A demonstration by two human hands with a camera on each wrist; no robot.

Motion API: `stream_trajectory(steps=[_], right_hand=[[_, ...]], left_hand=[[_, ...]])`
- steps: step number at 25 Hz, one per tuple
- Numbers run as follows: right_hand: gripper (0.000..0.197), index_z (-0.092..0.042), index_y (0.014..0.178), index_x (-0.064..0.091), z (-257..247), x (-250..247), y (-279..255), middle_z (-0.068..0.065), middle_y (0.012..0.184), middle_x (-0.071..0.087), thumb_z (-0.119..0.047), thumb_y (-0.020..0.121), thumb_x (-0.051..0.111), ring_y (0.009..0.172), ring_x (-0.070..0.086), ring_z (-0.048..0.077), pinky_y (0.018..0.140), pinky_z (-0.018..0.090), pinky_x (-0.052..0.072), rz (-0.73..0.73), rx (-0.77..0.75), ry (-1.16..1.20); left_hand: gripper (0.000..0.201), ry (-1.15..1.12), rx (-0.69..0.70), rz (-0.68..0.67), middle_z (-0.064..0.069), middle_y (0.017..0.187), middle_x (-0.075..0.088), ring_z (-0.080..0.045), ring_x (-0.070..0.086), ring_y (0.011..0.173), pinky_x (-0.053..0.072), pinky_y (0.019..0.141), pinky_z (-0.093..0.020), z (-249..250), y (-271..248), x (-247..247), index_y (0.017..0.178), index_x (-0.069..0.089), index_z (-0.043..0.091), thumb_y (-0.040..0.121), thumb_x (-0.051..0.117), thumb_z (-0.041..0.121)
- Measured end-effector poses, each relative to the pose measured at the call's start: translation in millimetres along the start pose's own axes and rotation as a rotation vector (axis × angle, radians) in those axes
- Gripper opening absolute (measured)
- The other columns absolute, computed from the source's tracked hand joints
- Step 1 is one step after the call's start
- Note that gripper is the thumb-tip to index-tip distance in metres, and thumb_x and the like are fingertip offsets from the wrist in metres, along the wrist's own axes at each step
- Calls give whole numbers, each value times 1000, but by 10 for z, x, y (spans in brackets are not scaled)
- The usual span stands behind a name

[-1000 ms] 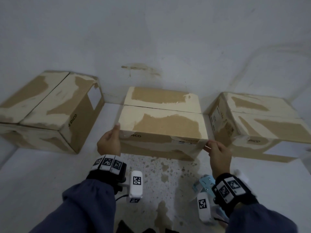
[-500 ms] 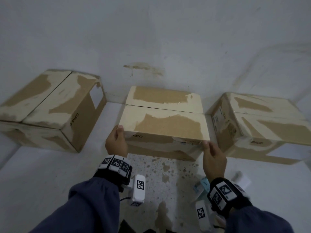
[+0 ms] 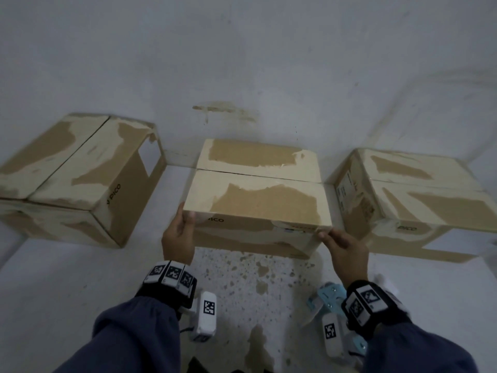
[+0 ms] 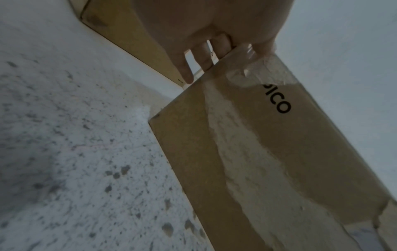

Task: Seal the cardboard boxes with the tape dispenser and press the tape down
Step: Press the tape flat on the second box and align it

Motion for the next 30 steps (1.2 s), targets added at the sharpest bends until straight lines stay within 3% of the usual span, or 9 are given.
stream_trajectory(steps=[4,11,14,16,19,23,25,27,30], right_hand=[[20,-10,98,73,140,4,71,-25,66,69,-7,79,72,65,61,-13,65,4,50,-55,77,76],[20,-21,95,70,98,19,42,-30,64,68,-8,80,71,66,63,-10,67,7,52,-67,86,73],[20,-12,98,71,65,9,45,-24,68,69,-3,80,70,64,60,-18,67,8,49,-71,74,57],[18,-1,96,72,11,-10,61,-5,77,68,1,79,70,61,57,-22,61,-2,43,-67,35,15],[16,1,93,73,-43,-39,69,3,84,68,1,77,72,64,58,-21,61,-3,42,-76,-3,-32],[4,-12,79,68,-67,9,72,6,80,66,-9,78,70,75,62,11,63,17,48,-166,102,83],[12,-14,75,59,-156,25,84,5,79,59,-25,74,57,83,55,24,66,28,43,-160,147,200],[21,-14,88,60,-266,70,138,2,89,57,-33,83,57,96,52,23,75,31,40,-123,138,213],[48,-12,140,40,-338,269,232,0,139,45,-36,98,42,131,37,17,102,27,27,-181,124,145]], left_hand=[[37,-159,-120,50,-12,135,54,-27,48,127,38,108,-50,-226,123,-38,131,54,10,97,47,24],[39,-177,-126,67,-16,135,54,-29,48,127,38,107,-52,-248,117,-3,129,55,5,97,46,26],[40,-137,-83,26,-17,134,54,-30,49,126,38,108,-51,-156,78,19,131,53,3,97,46,24],[39,-75,-35,13,-16,132,55,-28,50,124,39,108,-38,-77,54,-9,131,52,1,97,46,19],[40,44,56,-47,-11,125,58,-18,51,115,41,90,-7,69,-2,-57,133,50,2,95,49,16],[39,97,-13,-129,-8,122,63,-22,56,117,46,99,-33,34,94,-127,127,57,5,90,60,16],[26,76,-38,-88,-8,115,64,-26,57,114,45,96,-35,168,190,-137,114,63,5,92,55,15],[37,111,-44,-96,-5,127,57,-21,51,120,39,99,-31,319,284,-63,125,56,10,93,54,27],[64,89,-104,-253,2,154,27,-15,27,141,24,115,-33,379,398,193,148,25,15,93,54,27]])
Point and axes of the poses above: each hand's wrist, its own y-axis towards the middle knuckle, its own x-axis out of the palm, z = x × y, the point moved 7 cm from there along y, towards the middle knuckle
